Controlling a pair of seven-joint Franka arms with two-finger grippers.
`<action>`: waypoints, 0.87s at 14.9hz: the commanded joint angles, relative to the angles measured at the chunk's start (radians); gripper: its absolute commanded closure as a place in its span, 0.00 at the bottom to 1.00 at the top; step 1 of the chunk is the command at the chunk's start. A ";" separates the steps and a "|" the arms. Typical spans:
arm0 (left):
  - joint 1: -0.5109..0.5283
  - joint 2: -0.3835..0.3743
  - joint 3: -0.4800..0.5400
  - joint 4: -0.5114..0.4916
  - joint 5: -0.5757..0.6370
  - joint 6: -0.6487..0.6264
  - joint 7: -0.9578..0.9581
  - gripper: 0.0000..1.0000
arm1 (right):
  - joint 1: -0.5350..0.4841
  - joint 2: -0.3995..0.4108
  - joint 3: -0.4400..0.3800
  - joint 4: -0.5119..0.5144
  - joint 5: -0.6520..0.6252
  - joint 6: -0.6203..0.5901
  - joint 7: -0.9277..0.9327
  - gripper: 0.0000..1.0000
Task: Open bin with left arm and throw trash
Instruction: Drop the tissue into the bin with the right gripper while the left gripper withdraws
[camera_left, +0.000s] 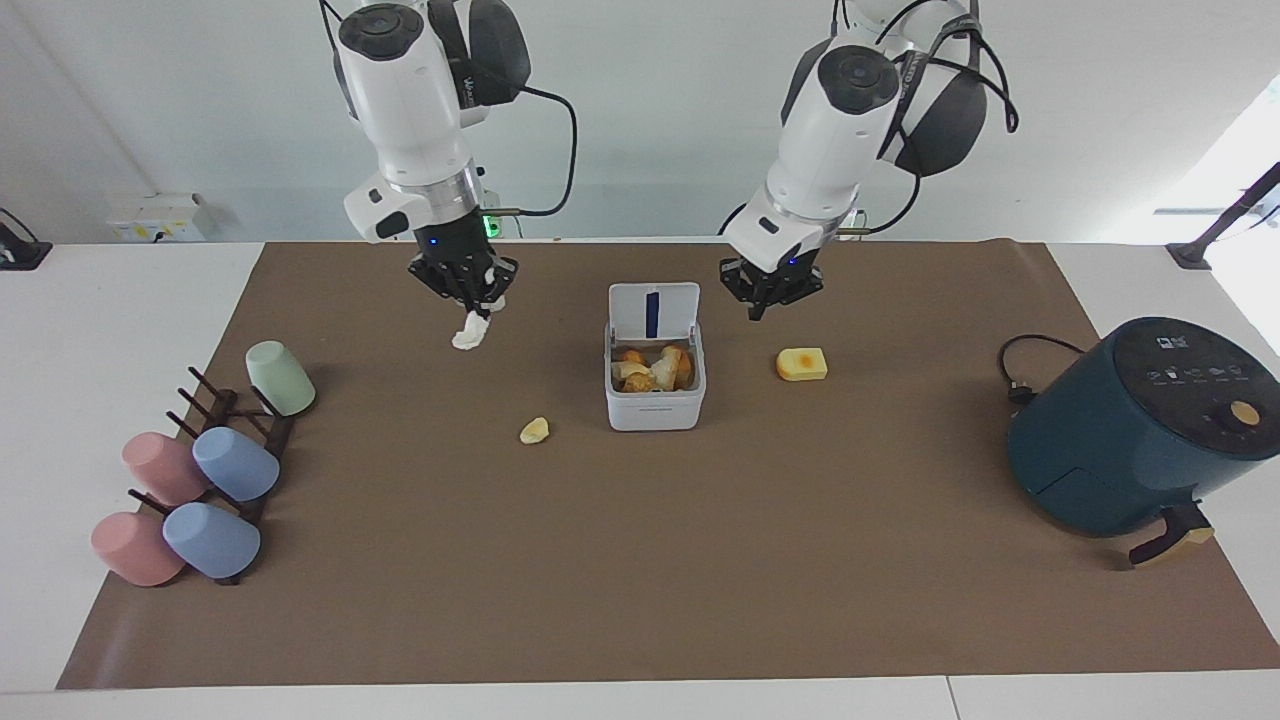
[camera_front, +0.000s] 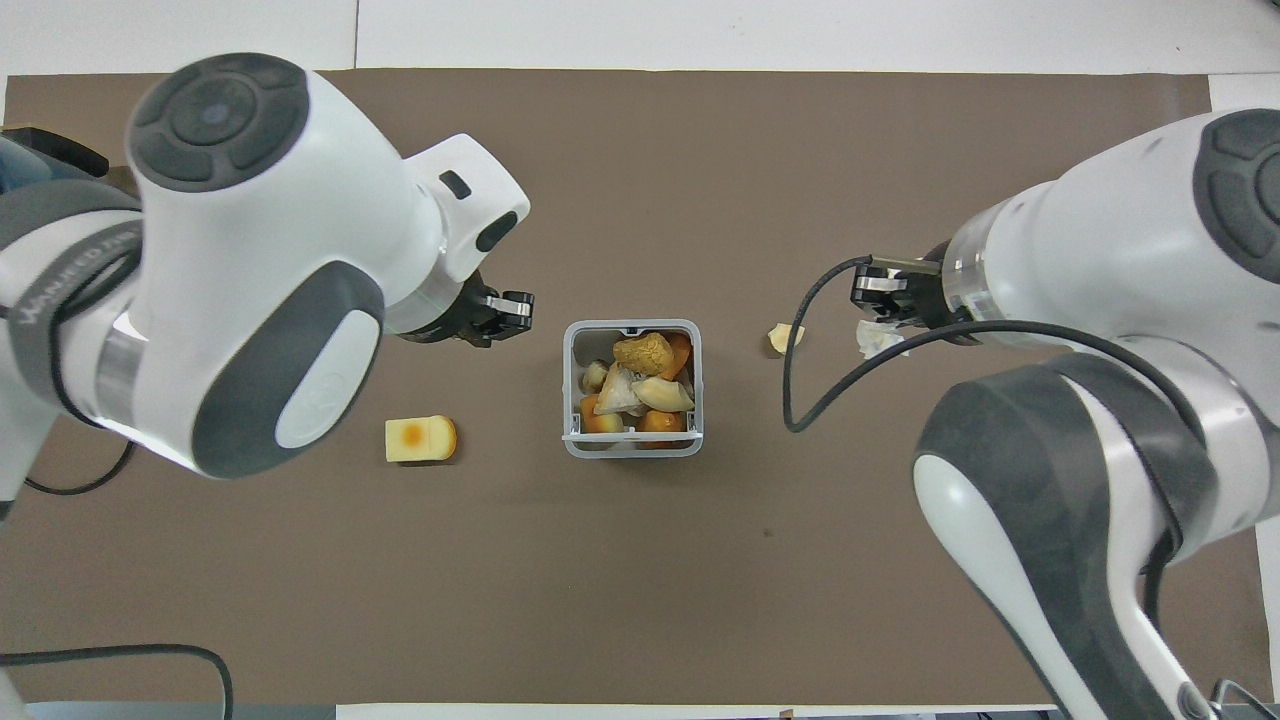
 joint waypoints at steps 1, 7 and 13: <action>0.085 -0.061 -0.003 -0.011 -0.018 -0.078 0.121 1.00 | 0.076 0.057 -0.004 0.006 0.028 0.089 0.153 1.00; 0.272 -0.137 -0.005 -0.011 -0.005 -0.184 0.355 1.00 | 0.230 0.175 -0.003 -0.009 0.028 0.288 0.361 1.00; 0.346 -0.164 -0.005 -0.011 0.055 -0.221 0.398 0.00 | 0.305 0.231 -0.003 -0.057 0.040 0.377 0.429 1.00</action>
